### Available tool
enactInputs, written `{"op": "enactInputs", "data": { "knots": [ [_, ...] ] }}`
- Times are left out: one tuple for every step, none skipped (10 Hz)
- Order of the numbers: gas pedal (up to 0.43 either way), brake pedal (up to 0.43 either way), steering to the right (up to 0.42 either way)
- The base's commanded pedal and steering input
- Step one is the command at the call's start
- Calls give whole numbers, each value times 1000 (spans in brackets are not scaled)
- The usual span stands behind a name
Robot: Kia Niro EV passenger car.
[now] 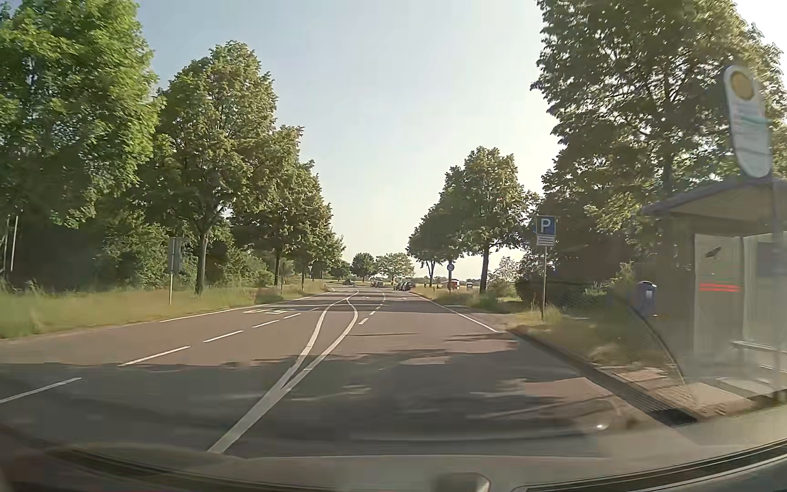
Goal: Follow the waypoints while adhering to traffic rules and regulations
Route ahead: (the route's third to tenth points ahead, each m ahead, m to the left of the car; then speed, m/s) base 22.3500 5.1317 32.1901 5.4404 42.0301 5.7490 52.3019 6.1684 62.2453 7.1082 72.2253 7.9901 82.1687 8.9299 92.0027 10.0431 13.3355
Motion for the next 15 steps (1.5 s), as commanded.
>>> {"op": "enactInputs", "data": {
  "knots": [
    [98, 30, -4],
    [98, 30, -4],
    [98, 30, -4],
    [98, 30, -4],
    [98, 30, -5],
    [98, 30, -5],
    [98, 30, -5],
    [98, 30, -5],
    [98, 30, -5],
    [98, 30, -5],
    [98, 30, -5],
    [98, 30, -4],
    [98, 30, -5],
    [98, 30, -5],
    [98, 30, -5]
  ]
}}
